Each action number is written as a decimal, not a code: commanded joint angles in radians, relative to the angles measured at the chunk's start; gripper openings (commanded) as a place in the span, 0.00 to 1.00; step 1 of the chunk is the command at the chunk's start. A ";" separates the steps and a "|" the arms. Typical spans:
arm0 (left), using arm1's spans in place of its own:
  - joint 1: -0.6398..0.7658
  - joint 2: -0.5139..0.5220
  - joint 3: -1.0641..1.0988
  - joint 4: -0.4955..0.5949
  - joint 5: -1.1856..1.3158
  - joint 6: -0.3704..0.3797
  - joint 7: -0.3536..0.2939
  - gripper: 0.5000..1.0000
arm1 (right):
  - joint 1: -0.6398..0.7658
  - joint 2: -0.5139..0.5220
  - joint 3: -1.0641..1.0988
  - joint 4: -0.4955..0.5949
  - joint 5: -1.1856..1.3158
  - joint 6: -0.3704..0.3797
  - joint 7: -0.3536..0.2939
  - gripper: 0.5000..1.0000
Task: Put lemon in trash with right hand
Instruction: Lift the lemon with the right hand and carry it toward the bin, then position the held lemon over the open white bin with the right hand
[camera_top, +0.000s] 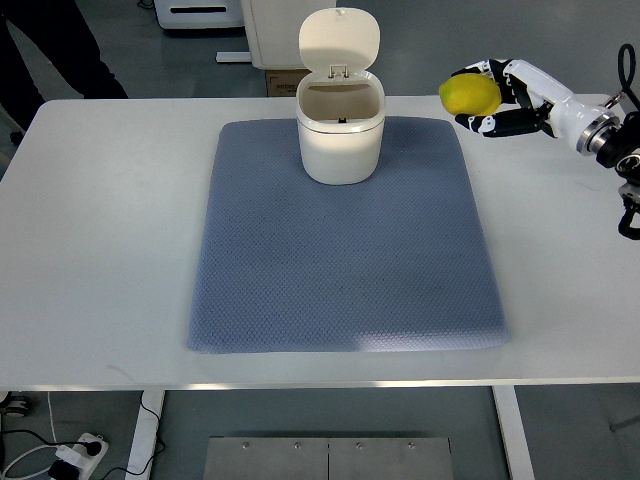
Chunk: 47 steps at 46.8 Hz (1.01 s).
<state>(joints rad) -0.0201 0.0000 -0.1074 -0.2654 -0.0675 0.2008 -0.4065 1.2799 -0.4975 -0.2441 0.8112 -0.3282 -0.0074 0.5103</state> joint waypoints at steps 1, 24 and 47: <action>0.000 0.000 0.000 0.000 0.000 0.000 0.000 1.00 | 0.018 0.016 0.002 0.000 0.000 0.000 -0.016 0.00; -0.001 0.000 0.000 0.000 0.000 0.000 0.000 1.00 | 0.082 0.204 0.006 -0.076 0.008 -0.013 -0.141 0.00; 0.000 0.000 0.000 0.000 0.000 0.000 0.000 1.00 | 0.108 0.375 0.006 -0.257 0.029 -0.013 -0.260 0.00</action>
<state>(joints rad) -0.0207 0.0000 -0.1074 -0.2654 -0.0676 0.2008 -0.4065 1.3875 -0.1413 -0.2378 0.5812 -0.3086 -0.0199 0.2655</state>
